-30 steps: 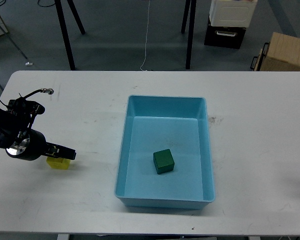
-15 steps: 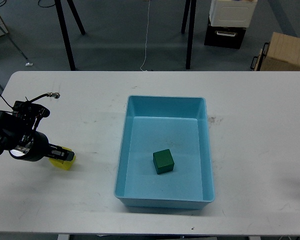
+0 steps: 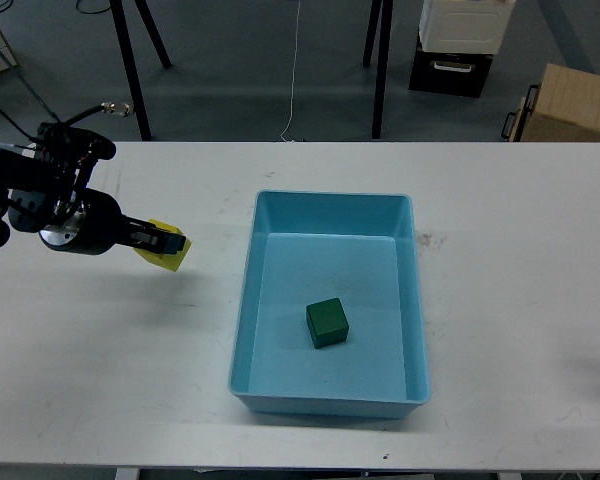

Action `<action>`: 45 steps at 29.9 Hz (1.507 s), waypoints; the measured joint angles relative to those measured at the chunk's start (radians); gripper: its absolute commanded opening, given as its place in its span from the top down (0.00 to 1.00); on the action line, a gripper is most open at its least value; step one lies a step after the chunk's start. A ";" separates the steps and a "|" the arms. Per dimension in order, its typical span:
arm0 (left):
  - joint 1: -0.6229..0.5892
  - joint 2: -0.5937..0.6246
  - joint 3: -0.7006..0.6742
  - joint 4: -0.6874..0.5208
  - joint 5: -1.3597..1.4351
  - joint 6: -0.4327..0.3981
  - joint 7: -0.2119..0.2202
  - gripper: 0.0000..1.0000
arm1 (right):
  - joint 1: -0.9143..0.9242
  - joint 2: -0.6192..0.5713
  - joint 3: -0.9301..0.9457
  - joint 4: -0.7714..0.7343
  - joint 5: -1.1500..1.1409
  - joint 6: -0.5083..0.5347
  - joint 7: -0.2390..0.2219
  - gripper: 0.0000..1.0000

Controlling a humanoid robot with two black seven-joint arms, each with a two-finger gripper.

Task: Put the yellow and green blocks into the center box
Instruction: 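Carry the yellow cube into the tub onto the green cube, then release the yellow cube and lift the left gripper away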

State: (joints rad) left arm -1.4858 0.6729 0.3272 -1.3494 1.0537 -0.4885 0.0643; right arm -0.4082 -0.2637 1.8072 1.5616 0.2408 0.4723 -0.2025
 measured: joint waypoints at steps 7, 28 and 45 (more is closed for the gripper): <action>-0.077 -0.285 0.015 0.132 -0.092 0.000 -0.002 1.00 | 0.003 0.000 0.000 -0.005 0.000 -0.007 0.000 0.00; -0.043 -0.473 0.093 0.127 -0.097 0.000 -0.013 0.77 | 0.009 0.000 0.001 -0.023 -0.001 -0.006 0.001 0.00; 0.014 -0.476 0.099 0.147 -0.095 0.000 -0.053 0.19 | 0.015 0.001 0.001 -0.041 -0.001 -0.006 0.000 0.00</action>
State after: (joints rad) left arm -1.4720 0.1966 0.4266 -1.2020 0.9587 -0.4887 0.0111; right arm -0.3936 -0.2623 1.8085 1.5201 0.2402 0.4664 -0.2022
